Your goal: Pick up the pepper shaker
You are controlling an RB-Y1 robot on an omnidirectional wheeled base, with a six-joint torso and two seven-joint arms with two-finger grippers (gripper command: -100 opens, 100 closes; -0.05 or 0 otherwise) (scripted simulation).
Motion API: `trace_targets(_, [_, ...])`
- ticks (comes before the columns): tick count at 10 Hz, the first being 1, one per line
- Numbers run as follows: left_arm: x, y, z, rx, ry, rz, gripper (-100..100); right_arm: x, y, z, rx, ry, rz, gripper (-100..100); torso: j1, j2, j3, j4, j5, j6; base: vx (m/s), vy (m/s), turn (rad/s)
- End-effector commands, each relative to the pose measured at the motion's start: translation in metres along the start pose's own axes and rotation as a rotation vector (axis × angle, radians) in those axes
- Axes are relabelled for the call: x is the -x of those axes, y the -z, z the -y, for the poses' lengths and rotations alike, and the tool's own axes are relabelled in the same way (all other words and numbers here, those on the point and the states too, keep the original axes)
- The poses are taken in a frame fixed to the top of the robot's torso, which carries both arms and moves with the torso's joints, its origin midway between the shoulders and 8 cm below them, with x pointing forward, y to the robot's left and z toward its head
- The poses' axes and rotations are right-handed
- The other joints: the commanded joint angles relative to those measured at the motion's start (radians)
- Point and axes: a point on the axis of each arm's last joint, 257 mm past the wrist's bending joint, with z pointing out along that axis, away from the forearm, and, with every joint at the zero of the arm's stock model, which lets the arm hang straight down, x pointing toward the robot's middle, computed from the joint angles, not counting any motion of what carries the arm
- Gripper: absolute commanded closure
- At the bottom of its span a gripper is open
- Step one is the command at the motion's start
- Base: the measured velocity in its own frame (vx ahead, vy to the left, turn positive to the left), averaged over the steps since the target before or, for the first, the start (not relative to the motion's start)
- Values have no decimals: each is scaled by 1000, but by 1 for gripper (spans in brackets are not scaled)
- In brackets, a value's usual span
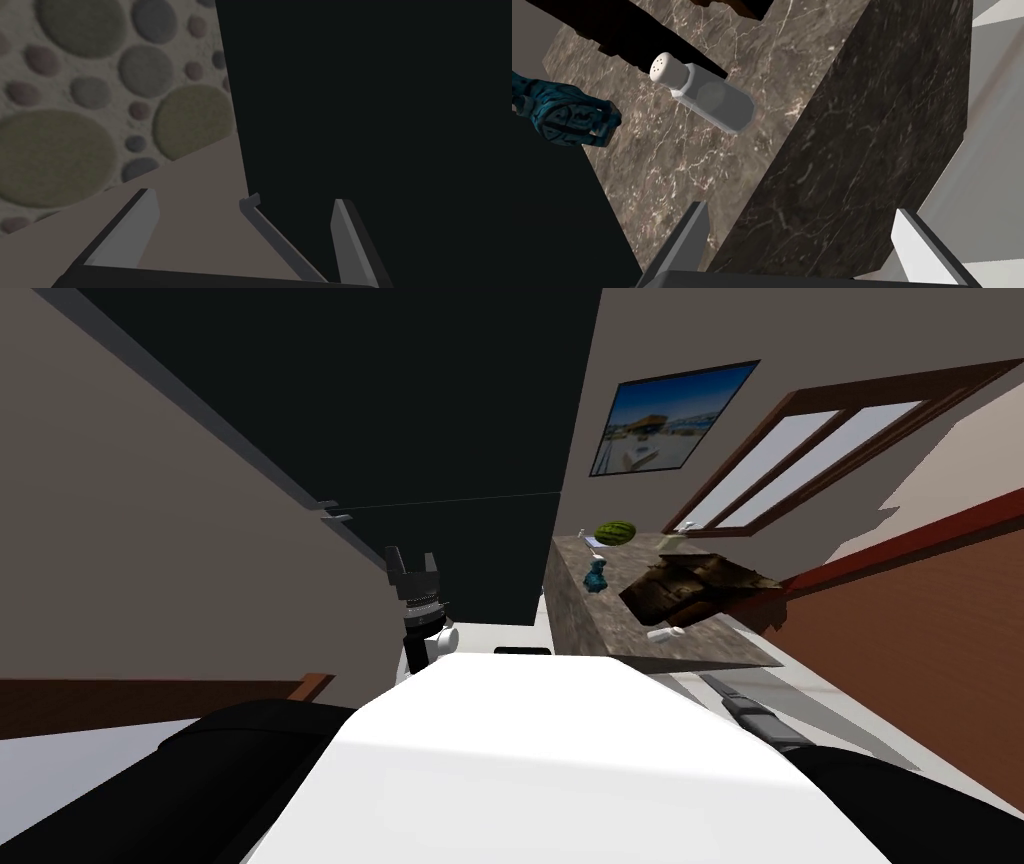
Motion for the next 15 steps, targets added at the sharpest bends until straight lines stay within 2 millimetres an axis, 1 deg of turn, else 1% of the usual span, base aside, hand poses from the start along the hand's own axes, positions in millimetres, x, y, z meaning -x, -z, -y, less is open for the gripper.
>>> trace_targets(1, [0, 0, 0, 0, 0, 0, 0, 5, 10, -6, 31, 84, 34, -100, 0, 0, 0, 0, 0, 0, 56, -33, 75])
trace_targets(2, [0, 0, 0, 0, 0, 0, 0, 9, 17, -10, 50, 152, 64, -100, 0, 0, 0, 0, 0, 0, 103, -46, 103])
trace_targets(3, [0, 0, 0, 0, 0, 0, 0, 9, 18, -12, 55, 153, 65, -100, -1, -3, -1, -1, 0, 0, 83, -22, 48])
trace_targets(7, [0, 0, 0, 0, 0, 0, 0, 25, 49, -34, 134, 376, 195, -100, -3, -4, -2, -1, -1, 0, 107, -55, 115])
trace_targets(8, [0, 0, 0, 0, 0, 0, 0, 26, 50, -35, 136, 376, 196, -100, -3, -5, -3, -1, -1, 0, 89, -45, 40])
trace_targets(11, [0, 0, 0, 0, 0, 0, 0, 35, 69, -47, 177, 493, 280, -100, -1, -2, -1, 0, 0, 0, 83, -56, 107])
trace_targets(14, [0, 0, 0, 0, 0, 0, 0, 40, 83, -53, 199, 582, 347, -100, -2, -6, -3, -1, -1, 0, 135, -70, 132])
trace_targets(15, [0, 0, 0, 0, 0, 0, 0, 40, 83, -51, 195, 599, 354, -100, -3, -7, -4, -2, -1, -1, 153, -120, 122])
